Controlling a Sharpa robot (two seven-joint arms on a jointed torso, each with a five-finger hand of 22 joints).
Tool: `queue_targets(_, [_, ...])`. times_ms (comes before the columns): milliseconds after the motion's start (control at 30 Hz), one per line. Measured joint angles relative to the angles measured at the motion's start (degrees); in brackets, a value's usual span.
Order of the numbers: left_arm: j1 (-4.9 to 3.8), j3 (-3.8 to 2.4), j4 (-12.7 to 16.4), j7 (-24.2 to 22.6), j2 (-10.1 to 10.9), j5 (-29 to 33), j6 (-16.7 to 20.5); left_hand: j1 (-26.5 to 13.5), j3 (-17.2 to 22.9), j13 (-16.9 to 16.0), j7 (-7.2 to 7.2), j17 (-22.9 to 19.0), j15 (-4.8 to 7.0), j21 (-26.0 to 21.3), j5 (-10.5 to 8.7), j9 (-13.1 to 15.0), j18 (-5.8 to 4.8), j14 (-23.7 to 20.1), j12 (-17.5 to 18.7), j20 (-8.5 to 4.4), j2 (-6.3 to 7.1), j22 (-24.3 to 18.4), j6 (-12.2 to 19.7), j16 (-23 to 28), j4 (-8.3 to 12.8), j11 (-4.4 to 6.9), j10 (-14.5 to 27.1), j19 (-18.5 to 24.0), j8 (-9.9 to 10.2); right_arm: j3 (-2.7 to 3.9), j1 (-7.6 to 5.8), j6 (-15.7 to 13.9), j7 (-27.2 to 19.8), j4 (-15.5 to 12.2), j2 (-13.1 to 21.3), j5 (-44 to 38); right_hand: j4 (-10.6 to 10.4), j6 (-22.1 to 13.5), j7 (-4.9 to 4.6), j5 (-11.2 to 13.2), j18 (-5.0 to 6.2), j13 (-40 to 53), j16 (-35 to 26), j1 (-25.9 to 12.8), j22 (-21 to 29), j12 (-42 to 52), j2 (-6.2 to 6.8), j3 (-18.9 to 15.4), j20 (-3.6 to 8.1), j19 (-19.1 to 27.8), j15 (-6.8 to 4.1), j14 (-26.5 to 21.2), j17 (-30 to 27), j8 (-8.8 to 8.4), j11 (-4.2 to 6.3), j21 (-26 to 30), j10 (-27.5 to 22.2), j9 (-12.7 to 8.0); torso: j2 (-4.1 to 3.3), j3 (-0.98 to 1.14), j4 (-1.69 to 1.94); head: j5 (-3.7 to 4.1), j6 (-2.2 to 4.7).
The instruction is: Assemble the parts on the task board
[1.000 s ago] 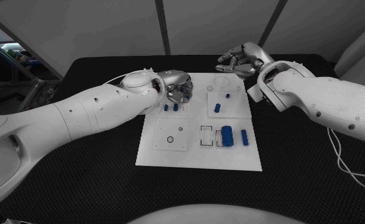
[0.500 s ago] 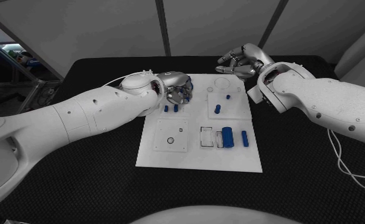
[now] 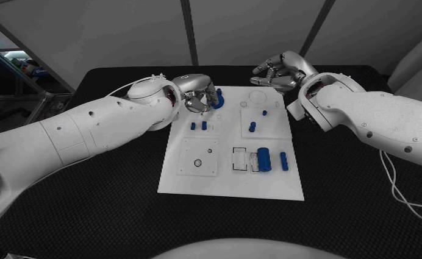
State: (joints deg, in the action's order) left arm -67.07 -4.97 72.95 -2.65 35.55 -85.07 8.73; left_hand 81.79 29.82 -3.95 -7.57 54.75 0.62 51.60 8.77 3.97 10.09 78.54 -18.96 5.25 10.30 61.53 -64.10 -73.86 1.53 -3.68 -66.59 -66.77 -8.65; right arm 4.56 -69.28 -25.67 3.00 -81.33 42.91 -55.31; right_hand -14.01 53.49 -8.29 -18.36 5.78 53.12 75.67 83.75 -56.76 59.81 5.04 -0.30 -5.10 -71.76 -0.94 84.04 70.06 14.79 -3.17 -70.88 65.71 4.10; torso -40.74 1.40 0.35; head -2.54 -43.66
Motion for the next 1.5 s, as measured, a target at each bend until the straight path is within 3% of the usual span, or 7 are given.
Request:
queue_targets(167, [0.00,-0.97,1.29,0.00,1.77,0.78,0.47,0.00,0.21,0.00,0.00,0.38,-0.20,0.44,0.00,0.00,0.00,0.20,0.11,0.18,0.00,0.38,0.00,-0.02,0.21,0.19,-0.20,-0.18,0.00,0.00,0.00,0.00,-0.01,0.00,0.07,0.00,0.00,0.00,0.00,0.00,0.00,0.00,0.00,0.00,0.00,0.00,0.00,0.00,0.00,0.00,0.00,0.00,0.00,0.00,0.00,0.00,0.00,0.00,0.01,0.00,0.00,-0.01,0.09])
queue_targets(533, [0.08,-1.26,2.71,0.36,5.18,2.45,0.16,-0.24,0.21,0.00,0.00,0.47,0.00,0.72,-0.22,-0.03,0.01,0.40,0.39,0.17,-0.24,0.80,-0.41,-0.37,0.21,0.00,-0.40,-0.59,0.21,0.00,0.02,0.00,-0.02,-0.09,0.43,0.00,0.00,0.00,0.00,0.00,0.00,0.00,0.00,0.00,0.05,0.00,0.00,0.00,0.00,0.00,0.00,0.00,0.00,0.00,0.00,0.00,0.00,0.00,0.03,0.06,0.00,-0.10,0.12])
queue_targets(933, [1.29,-1.15,1.41,0.62,4.67,3.30,-0.72,-0.60,0.21,0.00,0.21,0.45,0.00,0.72,-0.22,-0.06,0.01,0.39,0.61,0.18,0.01,0.80,-0.61,-0.37,0.21,0.20,-0.61,-0.59,0.22,0.00,0.02,0.00,-0.01,-0.18,0.51,0.00,0.00,0.00,0.00,0.00,0.00,0.00,0.00,0.00,0.04,0.00,0.00,0.00,0.00,0.00,0.00,0.00,0.00,0.00,0.00,0.00,0.00,0.00,-0.02,0.11,-0.18,-0.33,0.04])
queue_targets(1500, [1.60,-0.81,-0.13,0.68,3.90,3.57,-2.62,-0.59,0.21,0.02,0.20,0.30,0.00,0.72,-0.22,-0.07,0.01,0.39,0.61,0.18,0.02,0.80,-0.61,-0.37,0.21,0.20,-0.60,-0.59,0.49,0.00,0.02,0.00,0.00,-0.19,0.49,0.00,0.00,0.00,0.00,0.01,0.00,0.00,0.00,0.00,0.04,0.00,0.00,0.00,0.00,0.00,0.00,0.00,0.01,0.00,0.00,0.00,0.00,0.00,-0.05,0.12,-0.17,-0.19,-0.22])
